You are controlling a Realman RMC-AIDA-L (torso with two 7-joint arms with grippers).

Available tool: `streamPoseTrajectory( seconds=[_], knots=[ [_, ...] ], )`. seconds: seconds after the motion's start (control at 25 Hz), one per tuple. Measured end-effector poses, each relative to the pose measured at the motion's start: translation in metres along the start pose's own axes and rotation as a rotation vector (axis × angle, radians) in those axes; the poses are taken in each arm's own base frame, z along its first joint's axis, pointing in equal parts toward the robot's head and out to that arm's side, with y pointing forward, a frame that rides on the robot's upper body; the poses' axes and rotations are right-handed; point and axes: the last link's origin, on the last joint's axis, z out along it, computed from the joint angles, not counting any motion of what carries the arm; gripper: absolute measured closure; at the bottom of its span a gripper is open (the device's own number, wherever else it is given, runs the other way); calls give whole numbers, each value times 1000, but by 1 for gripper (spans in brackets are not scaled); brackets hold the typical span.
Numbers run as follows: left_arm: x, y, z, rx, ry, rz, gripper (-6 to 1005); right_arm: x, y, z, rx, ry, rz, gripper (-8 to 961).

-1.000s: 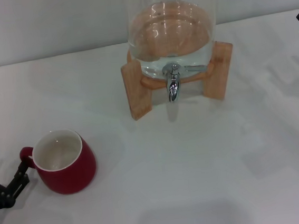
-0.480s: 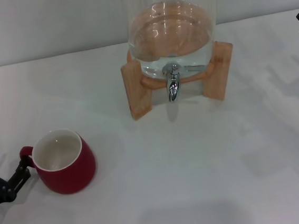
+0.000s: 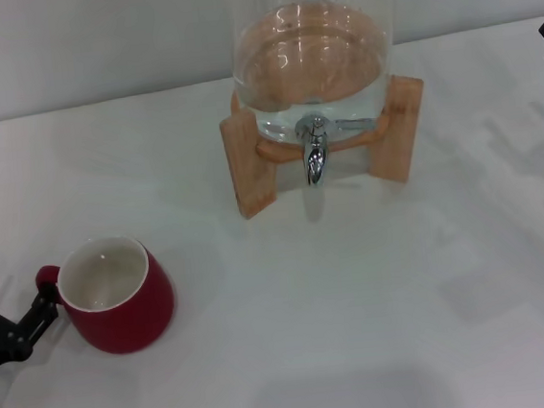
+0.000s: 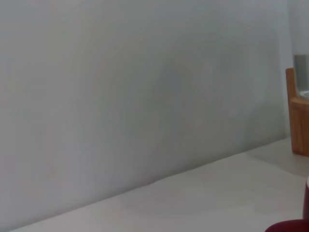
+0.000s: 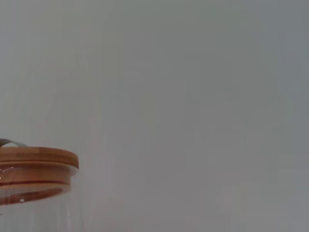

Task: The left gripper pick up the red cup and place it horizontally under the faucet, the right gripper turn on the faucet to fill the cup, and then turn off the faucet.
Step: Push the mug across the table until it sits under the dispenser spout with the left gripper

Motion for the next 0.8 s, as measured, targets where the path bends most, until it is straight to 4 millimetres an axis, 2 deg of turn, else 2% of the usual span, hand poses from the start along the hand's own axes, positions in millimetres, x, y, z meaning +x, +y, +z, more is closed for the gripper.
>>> streamPoseTrajectory(
  seconds=[0.56,0.8],
  knots=[
    [2,0,5,-3,-3,8,169,0,1,2,-4,-3,1,125],
    [1,1,6,-2,-8,5,351,-1,1,3,-6,-6,0,125]
  ],
)
